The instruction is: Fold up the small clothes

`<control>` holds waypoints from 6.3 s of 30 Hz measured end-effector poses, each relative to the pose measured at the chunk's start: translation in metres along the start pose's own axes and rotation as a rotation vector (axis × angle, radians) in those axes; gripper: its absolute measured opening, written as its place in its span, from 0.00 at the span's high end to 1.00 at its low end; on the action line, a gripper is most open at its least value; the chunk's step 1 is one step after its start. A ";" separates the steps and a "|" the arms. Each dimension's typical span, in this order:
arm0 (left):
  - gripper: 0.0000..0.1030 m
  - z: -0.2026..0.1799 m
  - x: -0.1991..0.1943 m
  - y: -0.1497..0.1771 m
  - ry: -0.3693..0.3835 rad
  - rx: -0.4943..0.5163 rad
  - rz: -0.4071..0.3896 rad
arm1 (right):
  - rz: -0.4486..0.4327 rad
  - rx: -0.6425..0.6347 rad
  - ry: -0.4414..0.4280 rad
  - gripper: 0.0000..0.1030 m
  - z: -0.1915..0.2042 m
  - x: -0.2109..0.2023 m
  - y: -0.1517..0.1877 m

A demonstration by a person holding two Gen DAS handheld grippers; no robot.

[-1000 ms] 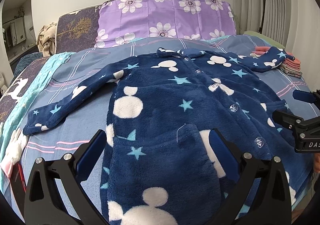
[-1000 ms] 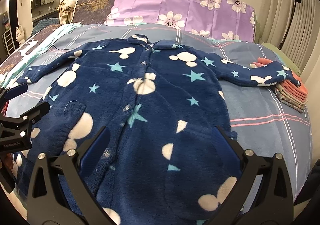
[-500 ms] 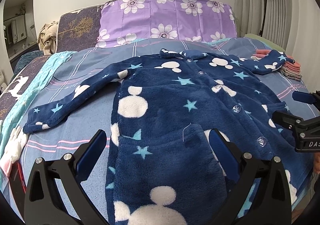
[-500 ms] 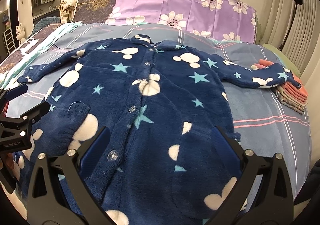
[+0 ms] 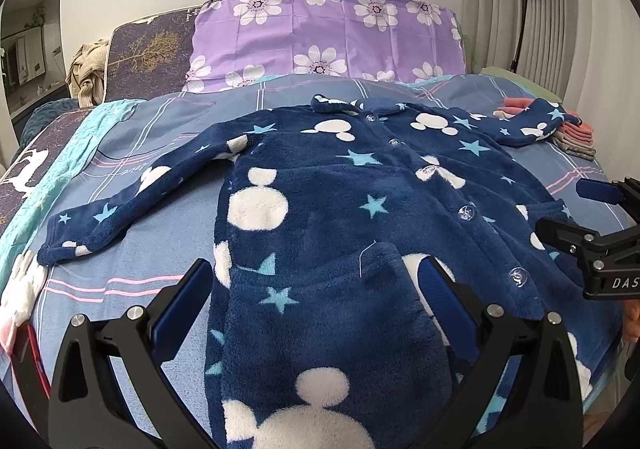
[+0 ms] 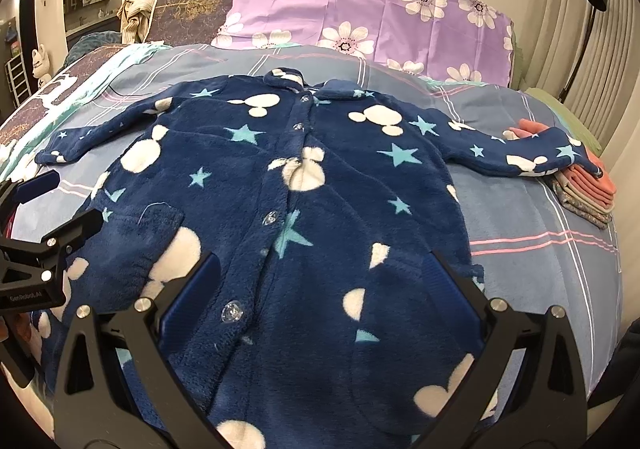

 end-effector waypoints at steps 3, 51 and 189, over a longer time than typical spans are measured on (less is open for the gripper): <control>0.01 0.001 0.000 0.000 -0.001 -0.007 0.002 | 0.008 0.017 0.001 0.02 -0.002 0.002 0.000; 0.21 0.121 0.017 -0.001 0.049 -0.397 -0.003 | -0.012 0.027 0.008 0.02 -0.016 0.018 -0.018; 0.58 0.033 0.189 -0.107 0.098 -0.031 0.166 | -0.075 1.104 0.127 0.75 -0.510 0.101 -0.052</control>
Point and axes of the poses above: each gripper's, at about its wrist camera, not at the fingertips, and x roughly the way its jaws point, z to its left, y to its underside, the point moved 3 cm from there along x, roughly the way its jaws point, and after that the axes turned 1 degree about -y, right-handed, at the moved point
